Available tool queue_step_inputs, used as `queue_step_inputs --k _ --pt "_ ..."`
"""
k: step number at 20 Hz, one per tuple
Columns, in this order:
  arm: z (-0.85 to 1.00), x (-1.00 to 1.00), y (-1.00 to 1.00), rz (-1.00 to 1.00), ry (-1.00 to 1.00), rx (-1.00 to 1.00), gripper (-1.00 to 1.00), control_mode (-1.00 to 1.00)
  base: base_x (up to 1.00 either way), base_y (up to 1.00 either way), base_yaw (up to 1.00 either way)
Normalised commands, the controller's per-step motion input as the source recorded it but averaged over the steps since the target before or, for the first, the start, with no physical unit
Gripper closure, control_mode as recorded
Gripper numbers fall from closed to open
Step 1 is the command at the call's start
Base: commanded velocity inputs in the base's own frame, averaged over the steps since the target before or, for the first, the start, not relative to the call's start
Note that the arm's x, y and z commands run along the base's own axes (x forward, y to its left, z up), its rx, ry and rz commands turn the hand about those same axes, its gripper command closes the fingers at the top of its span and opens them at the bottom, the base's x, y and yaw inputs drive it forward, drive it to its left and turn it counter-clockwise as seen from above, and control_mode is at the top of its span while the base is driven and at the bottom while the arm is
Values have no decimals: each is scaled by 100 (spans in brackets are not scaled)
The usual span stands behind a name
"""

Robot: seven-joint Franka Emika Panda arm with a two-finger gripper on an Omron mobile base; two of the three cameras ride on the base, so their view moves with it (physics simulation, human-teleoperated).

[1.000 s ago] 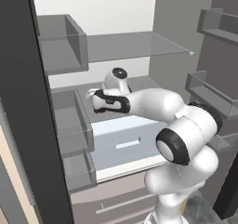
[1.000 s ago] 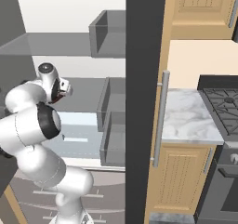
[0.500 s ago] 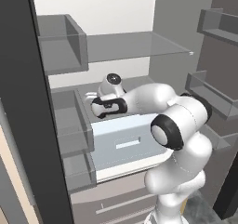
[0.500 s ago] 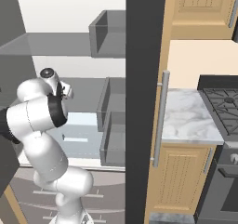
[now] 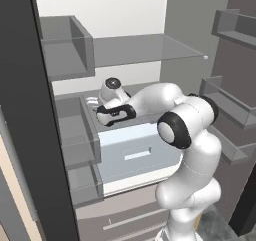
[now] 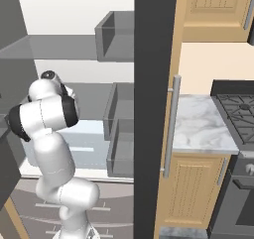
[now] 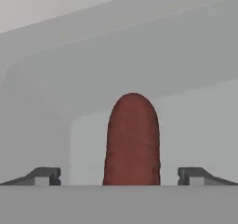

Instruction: Move the hot dog bun to the plate on the dining table and place the condiment next to that plate. Then navigate to the fridge and take the sausage and place it on the plate as well.

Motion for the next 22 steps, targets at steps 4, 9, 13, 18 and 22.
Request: queue_step_inputs --k 4,9,13,18,22 --pt "-30 13 30 -8 8 0 100 -100 0 0 0" --pt "-34 -27 -5 -8 2 0 100 -100 0 0 0" --pt "-23 -75 -50 -2 0 0 100 -100 0 0 0" --pt "2 -97 -84 0 -6 3 100 -100 0 0 0" --pt "54 -99 -81 0 0 11 100 -100 0 0 0"
